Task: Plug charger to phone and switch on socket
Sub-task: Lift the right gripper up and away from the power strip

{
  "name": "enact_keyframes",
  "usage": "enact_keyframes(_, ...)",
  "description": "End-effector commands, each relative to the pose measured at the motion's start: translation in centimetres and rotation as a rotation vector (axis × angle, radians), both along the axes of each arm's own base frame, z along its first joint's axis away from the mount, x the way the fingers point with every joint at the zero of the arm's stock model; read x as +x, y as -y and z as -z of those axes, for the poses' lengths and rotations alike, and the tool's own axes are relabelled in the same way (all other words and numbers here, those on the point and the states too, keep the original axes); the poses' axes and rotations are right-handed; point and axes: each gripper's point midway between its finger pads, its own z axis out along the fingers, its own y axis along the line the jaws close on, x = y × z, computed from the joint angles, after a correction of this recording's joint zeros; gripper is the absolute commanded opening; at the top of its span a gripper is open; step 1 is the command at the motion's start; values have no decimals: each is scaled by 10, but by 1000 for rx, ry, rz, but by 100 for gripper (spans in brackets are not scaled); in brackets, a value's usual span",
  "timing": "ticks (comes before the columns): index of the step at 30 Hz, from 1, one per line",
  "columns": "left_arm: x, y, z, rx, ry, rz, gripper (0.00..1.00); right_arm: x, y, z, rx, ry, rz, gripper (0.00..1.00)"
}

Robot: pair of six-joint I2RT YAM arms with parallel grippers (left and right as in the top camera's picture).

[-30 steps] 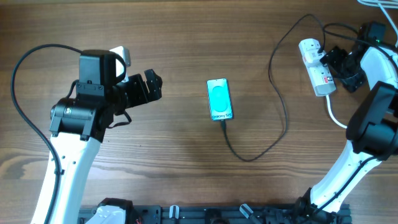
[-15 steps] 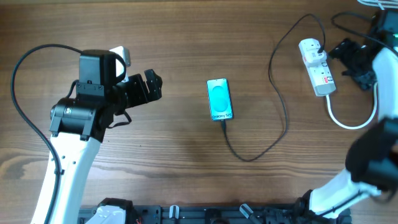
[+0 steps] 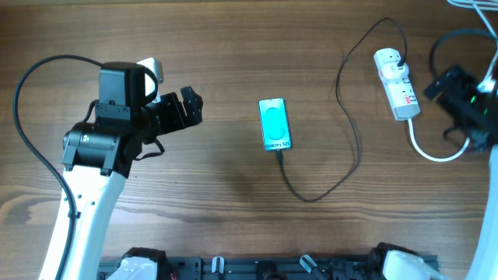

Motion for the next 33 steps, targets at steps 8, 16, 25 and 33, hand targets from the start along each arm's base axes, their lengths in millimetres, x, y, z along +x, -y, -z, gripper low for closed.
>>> enact_keyframes(8,1,-4,3,18,-1,-4,100,-61,-60,20,109,81,-178,100)
enact_keyframes(16,1,-4,3,18,-1,-4,100,-116,-73,17,107,117,-185,100)
enact_keyframes(25,1,-4,3,18,-1,-4,100,-142,-79,23,126,80,-184,100)
enact_keyframes(33,1,-4,3,18,-1,-4,100,-142,-79,23,125,80,-184,100)
